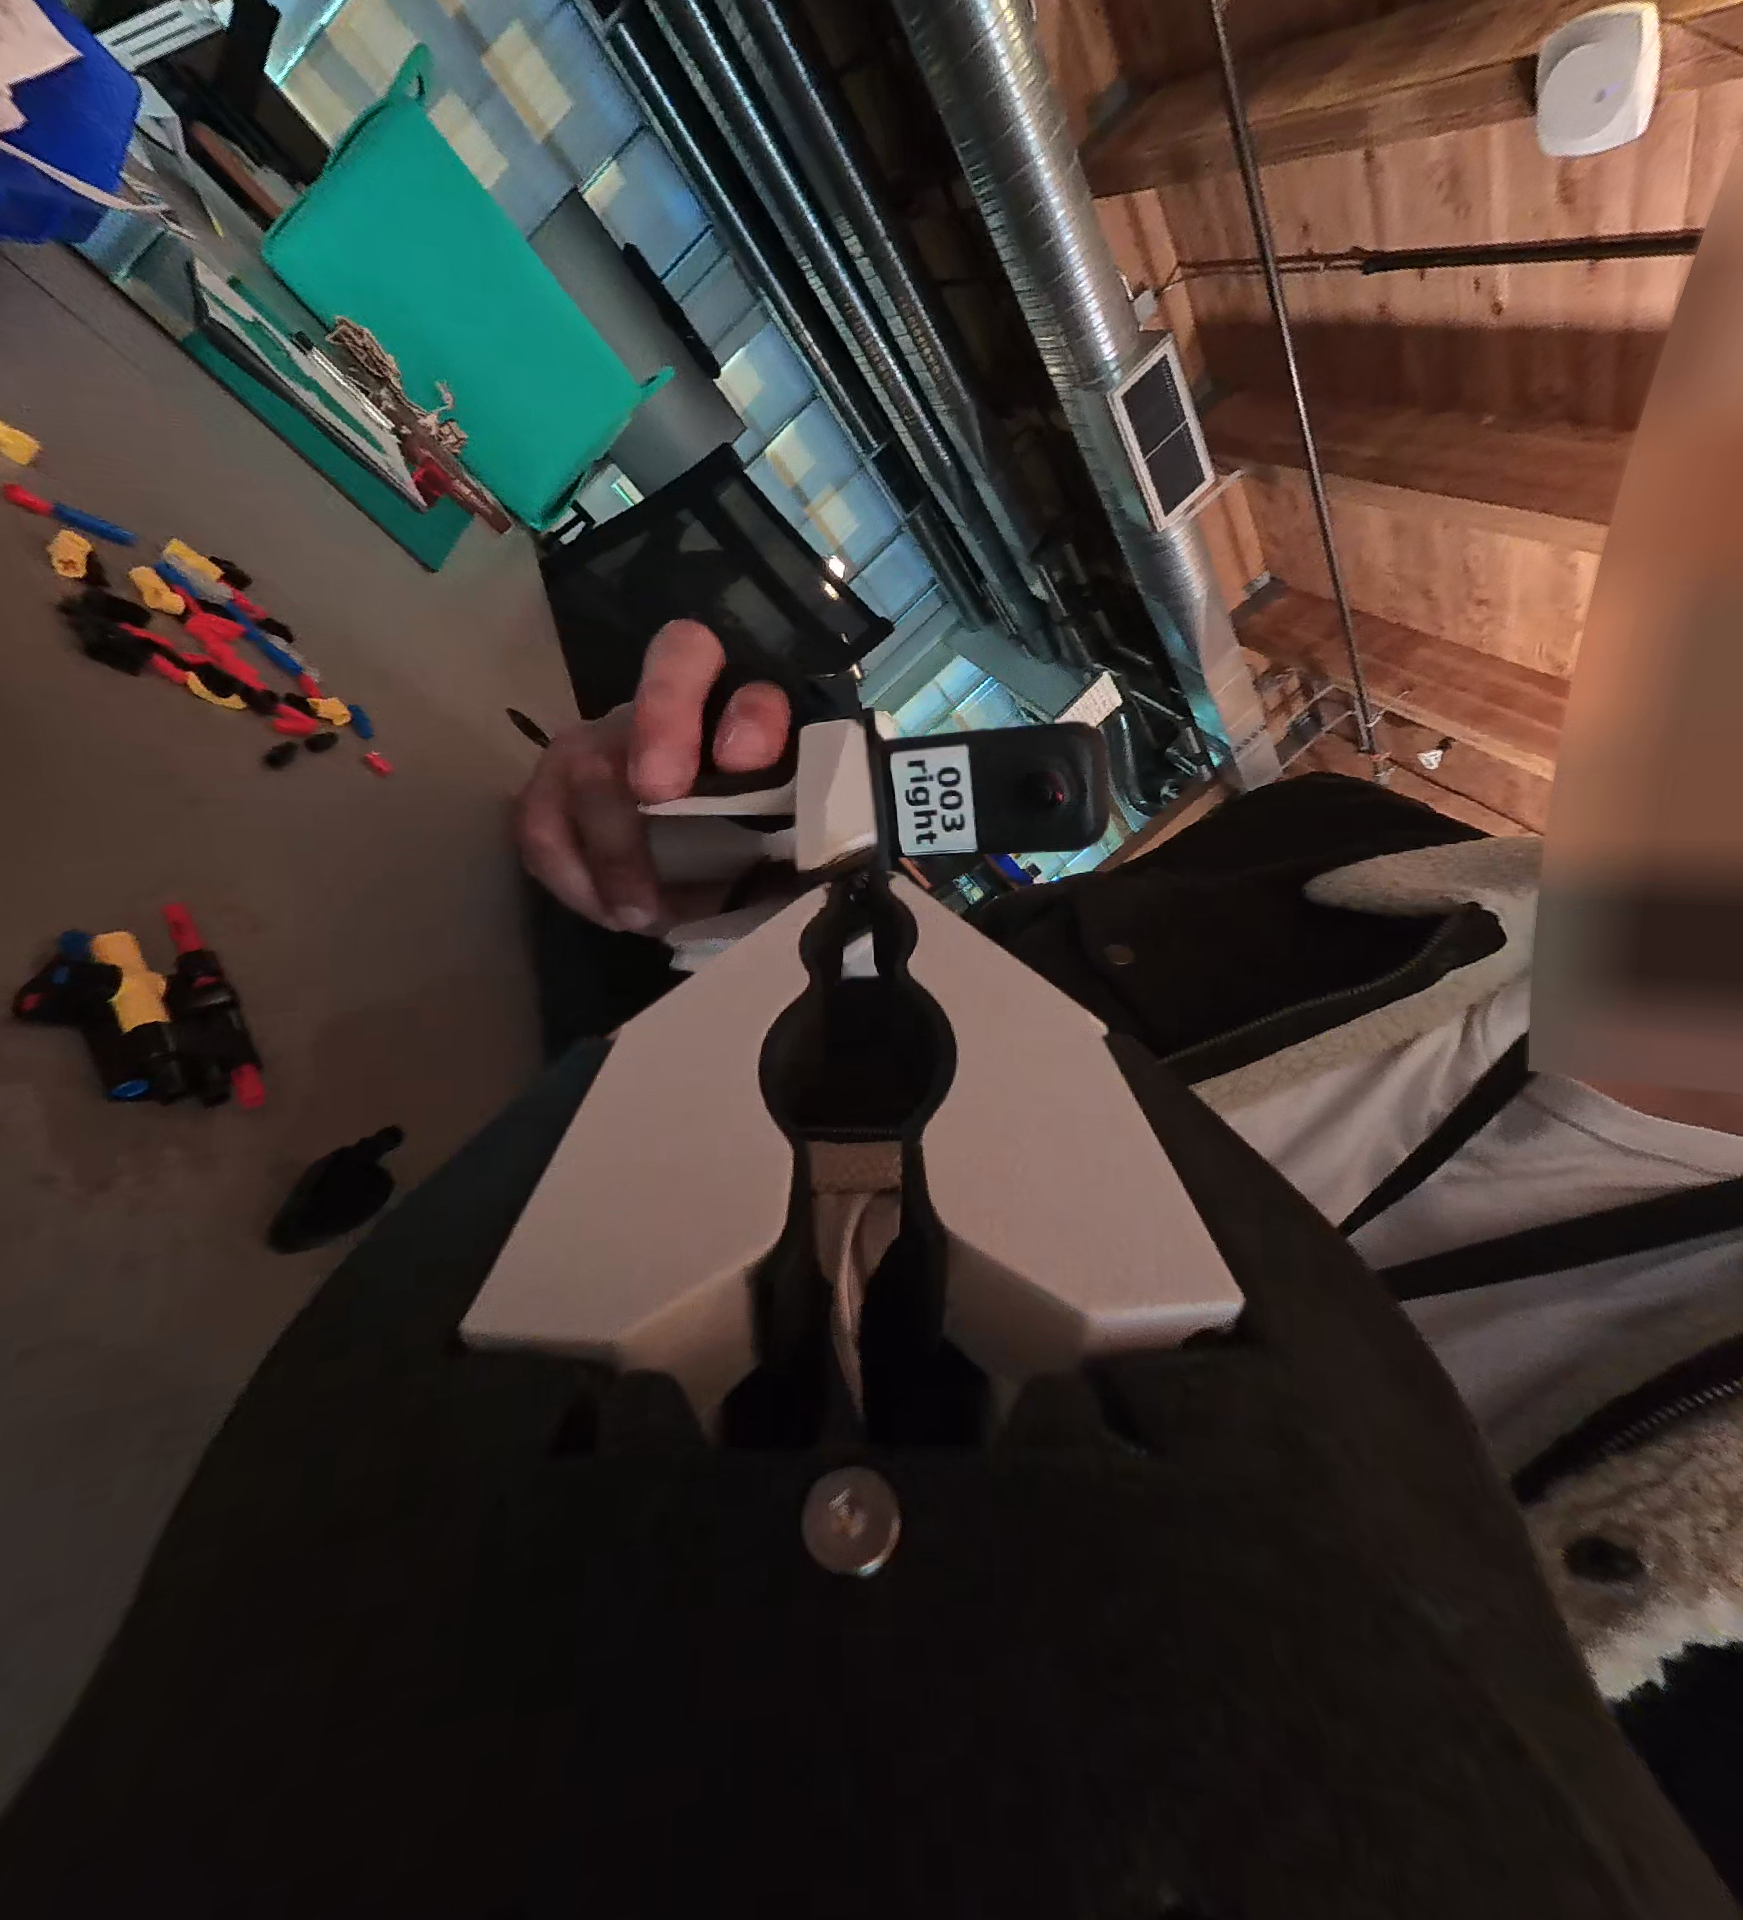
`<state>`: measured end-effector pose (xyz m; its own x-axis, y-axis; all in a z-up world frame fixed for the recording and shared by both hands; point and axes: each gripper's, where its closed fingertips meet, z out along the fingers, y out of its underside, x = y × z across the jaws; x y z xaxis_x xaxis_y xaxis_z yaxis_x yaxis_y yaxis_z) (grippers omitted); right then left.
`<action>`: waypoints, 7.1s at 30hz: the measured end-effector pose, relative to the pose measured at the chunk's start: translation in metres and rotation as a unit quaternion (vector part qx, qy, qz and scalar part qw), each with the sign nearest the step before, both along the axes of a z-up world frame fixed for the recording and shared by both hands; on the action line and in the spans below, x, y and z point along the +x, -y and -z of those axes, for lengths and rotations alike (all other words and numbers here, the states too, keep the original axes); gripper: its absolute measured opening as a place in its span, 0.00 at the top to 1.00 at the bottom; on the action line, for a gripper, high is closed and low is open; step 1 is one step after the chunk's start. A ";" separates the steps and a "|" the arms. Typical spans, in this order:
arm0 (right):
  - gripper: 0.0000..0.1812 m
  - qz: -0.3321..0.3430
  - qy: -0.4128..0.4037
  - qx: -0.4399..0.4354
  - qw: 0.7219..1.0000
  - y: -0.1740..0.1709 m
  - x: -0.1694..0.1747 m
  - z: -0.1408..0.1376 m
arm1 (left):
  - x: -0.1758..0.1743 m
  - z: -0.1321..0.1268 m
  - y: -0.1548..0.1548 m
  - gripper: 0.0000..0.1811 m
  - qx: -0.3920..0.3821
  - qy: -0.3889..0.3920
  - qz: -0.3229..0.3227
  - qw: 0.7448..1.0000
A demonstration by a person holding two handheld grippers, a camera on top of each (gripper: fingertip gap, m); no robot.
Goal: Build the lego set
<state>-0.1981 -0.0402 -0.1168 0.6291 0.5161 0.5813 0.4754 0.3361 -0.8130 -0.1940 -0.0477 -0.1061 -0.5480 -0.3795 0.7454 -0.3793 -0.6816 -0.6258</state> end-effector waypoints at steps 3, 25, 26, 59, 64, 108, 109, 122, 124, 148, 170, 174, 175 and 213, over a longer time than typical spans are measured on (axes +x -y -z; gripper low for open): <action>0.95 -0.004 -0.012 0.009 1.000 0.002 0.001 -0.006 | 0.000 0.000 0.003 0.98 0.002 0.001 0.006 1.000; 0.98 -0.013 0.002 -0.254 0.967 -0.009 0.033 0.041 | 0.007 0.056 -0.027 0.87 0.250 -0.090 -0.131 0.955; 0.98 -0.007 0.030 -0.289 0.957 -0.008 0.035 0.051 | 0.007 0.068 -0.024 0.86 0.307 -0.106 -0.122 0.938; 0.98 -0.025 -0.001 -0.465 0.885 -0.015 0.049 0.111 | 0.035 0.134 -0.011 0.89 0.559 -0.166 -0.068 0.810; 0.98 -0.013 -0.023 -0.457 0.889 -0.020 0.055 0.106 | 0.035 0.120 -0.015 0.96 0.552 -0.142 -0.093 0.816; 0.98 -0.053 -0.015 -0.478 0.877 -0.005 0.042 0.116 | -0.014 0.134 -0.105 0.91 0.502 -0.391 -0.334 0.696; 0.98 -0.053 -0.016 -0.477 0.877 -0.005 0.042 0.115 | -0.017 0.134 -0.104 0.96 0.518 -0.396 -0.327 0.684; 0.98 -0.176 -0.249 -0.470 0.828 -0.003 0.024 0.040 | 0.007 0.037 -0.004 0.96 0.685 0.048 -0.219 0.693; 0.98 -0.200 -0.282 -0.467 0.814 -0.001 0.026 0.026 | 0.006 0.043 -0.003 0.96 0.728 0.055 -0.187 0.657; 0.98 -0.107 -0.049 -0.524 0.843 0.009 0.011 0.114 | -0.006 0.131 0.005 0.94 0.855 0.052 0.002 0.516; 0.98 -0.098 0.032 -0.485 0.868 0.008 0.005 0.128 | -0.021 0.124 0.003 0.72 0.533 -0.275 -0.144 0.787; 0.98 -0.103 0.030 -0.488 0.866 0.011 0.004 0.127 | -0.015 0.124 0.005 0.72 0.552 -0.266 -0.139 0.778; 0.98 -0.103 0.027 -0.487 0.867 0.011 0.004 0.126 | -0.014 0.124 0.007 0.72 0.559 -0.255 -0.130 0.778; 0.98 -0.120 0.010 -0.584 0.803 0.015 0.012 0.120 | 0.012 0.129 0.006 0.87 0.764 -0.005 -0.074 0.641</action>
<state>-0.1864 -0.0553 -0.2370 0.4259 0.8218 -0.3784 0.5284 -0.5654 -0.6333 -0.1824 -0.0534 -0.2353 -0.4192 -0.7176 -0.5562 -0.3895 0.6955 -0.6038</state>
